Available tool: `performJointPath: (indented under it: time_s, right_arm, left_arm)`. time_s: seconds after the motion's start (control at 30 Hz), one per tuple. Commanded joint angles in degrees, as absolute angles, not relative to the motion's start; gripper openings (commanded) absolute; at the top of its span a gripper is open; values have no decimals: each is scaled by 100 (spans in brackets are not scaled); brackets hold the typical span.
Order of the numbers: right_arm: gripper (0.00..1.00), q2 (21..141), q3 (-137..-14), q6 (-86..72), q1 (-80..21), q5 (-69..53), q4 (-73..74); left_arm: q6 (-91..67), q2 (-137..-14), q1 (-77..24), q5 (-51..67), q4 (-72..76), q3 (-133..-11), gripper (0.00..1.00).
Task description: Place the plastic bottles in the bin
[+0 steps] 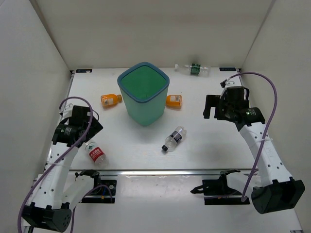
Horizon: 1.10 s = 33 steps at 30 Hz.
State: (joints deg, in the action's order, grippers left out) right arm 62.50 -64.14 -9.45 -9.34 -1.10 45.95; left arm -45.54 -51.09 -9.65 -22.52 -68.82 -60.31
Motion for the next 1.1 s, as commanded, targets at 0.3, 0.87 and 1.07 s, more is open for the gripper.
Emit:
performJointPath:
  time_s: [0.3, 0.87, 1.07]
  right_arm:
    - [99, 5933, -5670, -1168, -1819, -440, 3877]
    - [99, 6266, -5045, -2934, -2768, -26, 3227]
    - [100, 6775, -4676, -3778, -3347, 508, 2506]
  left_arm:
    - [-5291, -5800, -369, -1477, -5503, -3701, 98]
    - [-4932, -5696, -879, -2196, -5589, -5673, 32]
    - [-4055, -6054, -2405, -2926, -4951, -7986, 34]
